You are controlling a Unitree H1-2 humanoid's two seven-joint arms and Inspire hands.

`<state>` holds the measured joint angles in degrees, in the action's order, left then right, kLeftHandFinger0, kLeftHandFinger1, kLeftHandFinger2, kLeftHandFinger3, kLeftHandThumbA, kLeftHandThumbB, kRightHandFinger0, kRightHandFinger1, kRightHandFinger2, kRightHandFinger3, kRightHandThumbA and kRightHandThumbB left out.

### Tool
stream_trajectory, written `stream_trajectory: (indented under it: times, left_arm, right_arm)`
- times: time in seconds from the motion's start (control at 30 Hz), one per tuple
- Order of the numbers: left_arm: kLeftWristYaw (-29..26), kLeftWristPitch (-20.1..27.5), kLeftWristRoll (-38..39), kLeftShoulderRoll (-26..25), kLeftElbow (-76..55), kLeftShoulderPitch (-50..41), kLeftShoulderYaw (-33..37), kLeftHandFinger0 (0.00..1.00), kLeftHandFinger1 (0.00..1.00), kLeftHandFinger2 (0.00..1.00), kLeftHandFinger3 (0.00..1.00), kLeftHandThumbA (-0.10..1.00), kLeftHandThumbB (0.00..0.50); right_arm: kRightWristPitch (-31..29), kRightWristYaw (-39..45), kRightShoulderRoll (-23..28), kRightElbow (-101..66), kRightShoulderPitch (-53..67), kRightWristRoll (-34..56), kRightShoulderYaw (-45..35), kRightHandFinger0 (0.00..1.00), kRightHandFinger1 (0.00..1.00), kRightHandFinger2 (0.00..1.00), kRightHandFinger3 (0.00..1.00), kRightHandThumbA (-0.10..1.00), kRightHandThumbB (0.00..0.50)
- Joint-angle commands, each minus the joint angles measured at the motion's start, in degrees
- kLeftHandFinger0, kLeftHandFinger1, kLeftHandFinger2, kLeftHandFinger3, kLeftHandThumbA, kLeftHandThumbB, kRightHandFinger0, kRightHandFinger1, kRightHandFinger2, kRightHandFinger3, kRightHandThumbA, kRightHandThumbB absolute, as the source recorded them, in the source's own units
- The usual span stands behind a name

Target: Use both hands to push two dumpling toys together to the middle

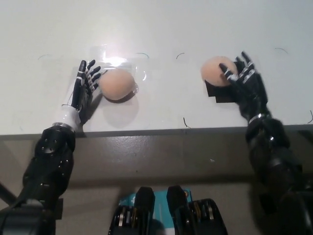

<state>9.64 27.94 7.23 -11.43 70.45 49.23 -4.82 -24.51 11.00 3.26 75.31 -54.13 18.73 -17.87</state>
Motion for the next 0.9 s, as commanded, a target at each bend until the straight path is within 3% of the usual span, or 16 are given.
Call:
stream_trajectory:
  times: [0.0, 0.1, 0.3, 0.5, 0.63, 0.87]
  left_arm:
    - [-1.1, -1.02, -1.93, 2.76, -0.41, 0.04, 1.45, 1.0, 1.0, 1.0, 1.0, 1.0, 0.385]
    - [-1.59, -1.02, -2.17, 3.65, -0.52, 0.9, 2.09, 1.0, 1.0, 1.0, 1.0, 1.0, 0.368]
    - [-3.88, -1.03, -3.13, 5.63, -0.99, 2.24, 3.41, 1.0, 1.0, 1.0, 1.0, 1.0, 0.352]
    - [-5.16, -2.72, -3.57, 7.33, -0.47, 4.06, 3.88, 1.0, 1.0, 1.0, 1.0, 1.0, 0.368]
    - [-6.16, -3.08, -4.73, 8.26, -0.75, 4.72, 5.0, 1.0, 1.0, 1.0, 1.0, 1.0, 0.368]
    - [-7.81, -3.91, -5.82, 9.41, -1.01, 5.63, 6.39, 1.0, 1.0, 1.0, 1.0, 1.0, 0.371]
  right_arm:
    - [-0.93, 1.74, -2.6, -0.56, -1.25, 1.24, -0.3, 1.0, 1.0, 1.0, 1.0, 1.0, 0.166]
    - [-1.35, 1.09, -3.69, -0.06, -1.3, 0.99, 0.0, 1.0, 1.0, 1.0, 1.0, 1.0, 0.194]
    - [-1.7, 1.44, -5.37, 0.78, -1.45, 2.0, -0.49, 1.0, 1.0, 1.0, 1.0, 1.0, 0.194]
    - [-2.2, 1.11, -6.12, 0.95, -2.56, 1.93, -0.37, 1.0, 1.0, 1.0, 1.0, 1.0, 0.179]
    - [-1.99, 1.23, -6.73, 1.22, -3.63, 2.11, -0.46, 1.0, 1.0, 1.0, 1.0, 1.0, 0.205]
    - [-2.18, 0.25, -8.01, 1.38, -4.78, 1.63, -0.08, 1.0, 1.0, 1.0, 1.0, 1.0, 0.198]
